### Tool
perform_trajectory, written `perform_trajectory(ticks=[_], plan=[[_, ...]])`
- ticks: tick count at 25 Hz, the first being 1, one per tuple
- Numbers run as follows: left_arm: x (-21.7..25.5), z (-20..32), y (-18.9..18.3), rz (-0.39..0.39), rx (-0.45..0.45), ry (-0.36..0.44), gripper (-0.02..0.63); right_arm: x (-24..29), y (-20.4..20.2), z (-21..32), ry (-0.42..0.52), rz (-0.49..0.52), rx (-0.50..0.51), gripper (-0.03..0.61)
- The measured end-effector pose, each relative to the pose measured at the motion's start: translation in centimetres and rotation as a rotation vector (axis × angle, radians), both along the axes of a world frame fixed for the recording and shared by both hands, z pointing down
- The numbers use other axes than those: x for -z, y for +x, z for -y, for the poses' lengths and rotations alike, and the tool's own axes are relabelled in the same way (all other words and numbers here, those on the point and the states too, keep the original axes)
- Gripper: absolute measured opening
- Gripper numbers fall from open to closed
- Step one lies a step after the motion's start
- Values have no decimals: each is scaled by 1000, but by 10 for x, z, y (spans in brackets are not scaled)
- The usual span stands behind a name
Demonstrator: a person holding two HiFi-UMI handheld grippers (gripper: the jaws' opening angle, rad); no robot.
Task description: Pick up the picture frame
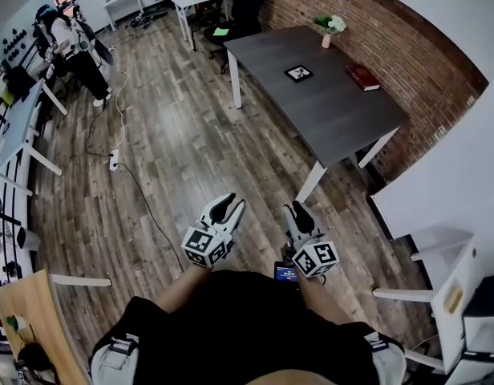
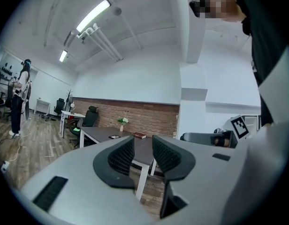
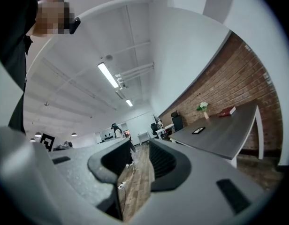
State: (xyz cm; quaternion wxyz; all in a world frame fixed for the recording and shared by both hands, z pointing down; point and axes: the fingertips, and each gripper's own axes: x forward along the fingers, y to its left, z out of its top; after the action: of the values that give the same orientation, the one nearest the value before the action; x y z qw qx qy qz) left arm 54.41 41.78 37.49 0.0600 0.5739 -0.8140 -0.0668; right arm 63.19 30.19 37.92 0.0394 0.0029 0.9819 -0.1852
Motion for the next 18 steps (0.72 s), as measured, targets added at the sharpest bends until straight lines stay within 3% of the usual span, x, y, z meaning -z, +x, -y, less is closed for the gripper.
perform_trajectory(ticks=[9,15,18], plan=[[-17,15,-39,-26,22,-23,112,-17,-30,26,-44,-14,-9,129],[-25,33,-111,-59,49,-7,112,-26,-80,56,-32,-63,-32,128],[-17,44,-165,-44,57,6,112,-14,-130,70,49,-66,-23,129]])
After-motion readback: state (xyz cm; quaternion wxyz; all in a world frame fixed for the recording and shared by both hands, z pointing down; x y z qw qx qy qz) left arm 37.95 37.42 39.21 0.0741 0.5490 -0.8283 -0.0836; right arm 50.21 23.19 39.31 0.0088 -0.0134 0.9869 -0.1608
